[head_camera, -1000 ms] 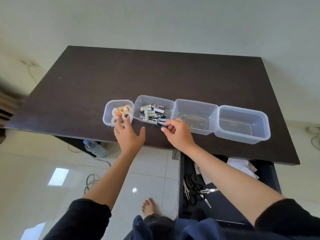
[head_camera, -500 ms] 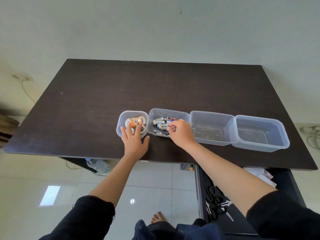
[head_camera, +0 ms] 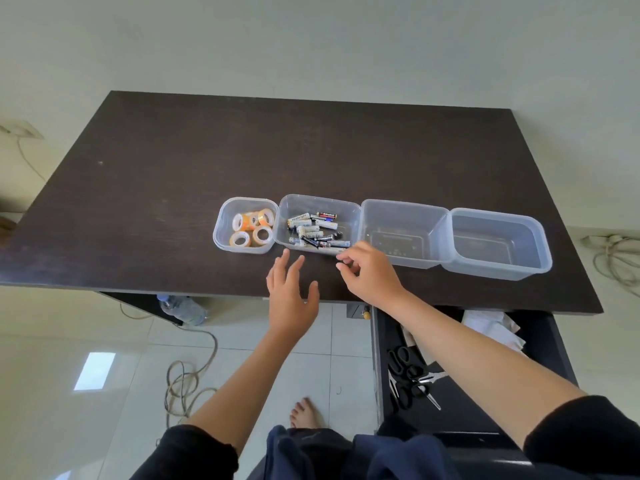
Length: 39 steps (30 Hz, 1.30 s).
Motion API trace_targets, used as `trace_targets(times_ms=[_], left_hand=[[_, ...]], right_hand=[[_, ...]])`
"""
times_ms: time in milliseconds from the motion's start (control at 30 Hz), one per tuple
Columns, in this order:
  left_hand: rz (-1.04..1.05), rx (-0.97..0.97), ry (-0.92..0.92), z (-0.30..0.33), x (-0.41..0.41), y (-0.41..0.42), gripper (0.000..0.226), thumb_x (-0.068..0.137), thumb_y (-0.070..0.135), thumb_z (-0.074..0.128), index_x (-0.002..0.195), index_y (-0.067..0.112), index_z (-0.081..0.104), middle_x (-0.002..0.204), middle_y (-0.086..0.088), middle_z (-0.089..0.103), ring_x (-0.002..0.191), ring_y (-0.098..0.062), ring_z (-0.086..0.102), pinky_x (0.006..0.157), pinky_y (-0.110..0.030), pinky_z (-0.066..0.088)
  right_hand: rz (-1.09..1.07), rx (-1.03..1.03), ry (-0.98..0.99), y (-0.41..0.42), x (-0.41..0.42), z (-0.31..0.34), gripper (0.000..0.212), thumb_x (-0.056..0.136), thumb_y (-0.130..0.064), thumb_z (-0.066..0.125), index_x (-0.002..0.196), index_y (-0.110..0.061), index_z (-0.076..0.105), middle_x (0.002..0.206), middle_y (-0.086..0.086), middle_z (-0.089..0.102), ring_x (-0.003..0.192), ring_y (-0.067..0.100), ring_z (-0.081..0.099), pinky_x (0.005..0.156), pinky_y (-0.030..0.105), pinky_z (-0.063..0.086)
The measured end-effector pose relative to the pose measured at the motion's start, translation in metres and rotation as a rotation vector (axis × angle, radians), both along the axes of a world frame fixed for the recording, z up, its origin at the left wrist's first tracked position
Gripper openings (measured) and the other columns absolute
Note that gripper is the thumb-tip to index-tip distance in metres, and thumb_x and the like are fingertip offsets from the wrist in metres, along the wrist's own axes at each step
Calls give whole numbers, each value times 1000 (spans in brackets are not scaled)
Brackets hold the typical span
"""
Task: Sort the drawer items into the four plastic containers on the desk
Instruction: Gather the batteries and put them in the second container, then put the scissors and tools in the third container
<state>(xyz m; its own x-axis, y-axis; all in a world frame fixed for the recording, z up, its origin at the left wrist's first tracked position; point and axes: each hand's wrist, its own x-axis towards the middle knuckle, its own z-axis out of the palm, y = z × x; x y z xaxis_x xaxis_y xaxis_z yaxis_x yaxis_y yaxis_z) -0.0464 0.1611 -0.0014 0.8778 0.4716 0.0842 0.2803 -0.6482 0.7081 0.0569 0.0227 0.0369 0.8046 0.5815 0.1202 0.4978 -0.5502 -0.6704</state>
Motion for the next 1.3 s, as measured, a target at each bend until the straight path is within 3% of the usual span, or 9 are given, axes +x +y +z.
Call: trace_targets(times_ms=[200,367,533,633,733,900,1033,1200,1300], left_hand=[[-121,-32,17,-15,-29,-83,35,89,16,61,123,11,56,137,-6,47,122,-24,44,93,-26,37],[-193,-188,149,-22,-41,-153,32,93,21,56,124,13,55,123,0,54,106,-10,56,82,-14,42],[-241,-251,415,-45,-37,-208,43,91,27,57,132,16,47,131,-1,47,111,-13,53,90,-23,47],[-221,-233,628,-62,-37,-230,57,89,29,58,141,16,36,146,-9,33,129,-27,41,105,-37,41],[-194,-205,776,-74,-35,-243,67,88,31,58,146,19,26,156,-14,15,139,-38,27,109,-46,35],[-86,-222,861,-88,-34,-256,71,87,25,58,148,21,22,158,-15,-1,135,-37,35,104,-42,40],[8,-221,842,-93,-31,-266,69,86,25,59,146,22,26,157,-15,5,137,-43,27,108,-45,34],[119,-386,795,-97,-31,-270,67,86,18,58,146,23,28,148,-15,16,109,-32,58,102,-40,46],[140,-436,776,-94,-33,-271,65,90,10,54,147,21,26,142,-16,26,87,-21,61,97,-34,49]], right_hand=[[80,-135,-10,-79,-19,-24,15,88,-18,62,99,-11,69,91,0,59,70,5,46,60,26,45],[109,-300,107,-160,-35,-59,17,88,-19,62,100,-10,68,93,3,60,82,21,61,61,32,49],[89,-481,249,-221,-51,-88,23,90,-25,57,109,-14,64,106,1,57,100,21,57,67,30,46],[120,-522,297,-245,-60,-103,25,89,-23,57,110,-13,64,107,2,57,108,21,52,73,32,47],[167,-565,296,-257,-62,-114,34,85,-25,62,118,-15,61,114,2,55,114,23,49,86,36,46],[222,-680,274,-264,-67,-135,60,80,-42,67,133,-23,47,127,0,46,120,23,43,102,38,36],[212,-712,263,-267,-74,-149,70,76,-47,70,136,-23,41,131,2,39,121,25,40,103,40,37],[187,-703,220,-276,-74,-156,62,78,-44,69,131,-22,44,124,4,41,115,26,43,95,38,39],[177,-677,221,-281,-72,-159,63,76,-48,70,128,-22,47,121,4,43,112,26,45,93,38,40]])
